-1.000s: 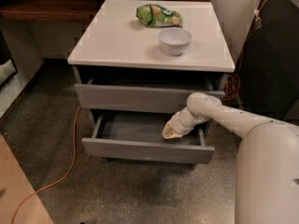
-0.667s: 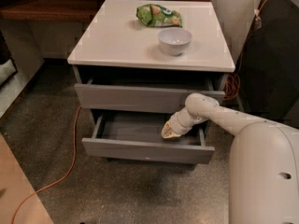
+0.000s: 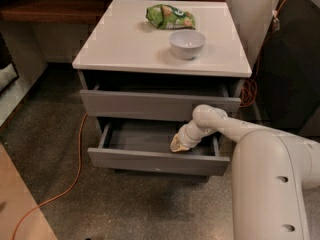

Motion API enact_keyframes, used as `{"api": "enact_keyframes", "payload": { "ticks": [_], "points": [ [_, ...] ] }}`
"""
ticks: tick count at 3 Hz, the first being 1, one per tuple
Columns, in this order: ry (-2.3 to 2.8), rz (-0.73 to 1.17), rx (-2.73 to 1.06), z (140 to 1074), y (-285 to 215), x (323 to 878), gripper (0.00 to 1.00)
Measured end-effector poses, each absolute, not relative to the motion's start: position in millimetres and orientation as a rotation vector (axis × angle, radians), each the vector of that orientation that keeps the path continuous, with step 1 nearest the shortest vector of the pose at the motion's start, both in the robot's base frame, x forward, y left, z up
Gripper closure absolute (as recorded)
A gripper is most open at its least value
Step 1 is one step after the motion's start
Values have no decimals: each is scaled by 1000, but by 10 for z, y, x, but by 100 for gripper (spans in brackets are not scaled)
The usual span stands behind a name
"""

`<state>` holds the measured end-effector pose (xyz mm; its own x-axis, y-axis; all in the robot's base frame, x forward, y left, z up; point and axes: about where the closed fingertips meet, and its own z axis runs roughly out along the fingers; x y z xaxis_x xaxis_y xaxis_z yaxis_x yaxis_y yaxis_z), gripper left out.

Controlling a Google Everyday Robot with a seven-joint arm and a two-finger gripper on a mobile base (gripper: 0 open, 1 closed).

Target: Open middle drawer

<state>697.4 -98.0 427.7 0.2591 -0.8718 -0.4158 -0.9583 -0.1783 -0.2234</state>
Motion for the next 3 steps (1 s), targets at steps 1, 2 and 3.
{"api": "enact_keyframes", "payload": {
  "ticks": [1, 2, 3],
  "points": [
    [1691, 281, -2101, 4224, -1067, 6970, 100],
    [1704, 291, -2102, 4184, -1116, 6897, 100],
    [1710, 305, -2098, 4138, -1142, 6738, 100]
  ]
}}
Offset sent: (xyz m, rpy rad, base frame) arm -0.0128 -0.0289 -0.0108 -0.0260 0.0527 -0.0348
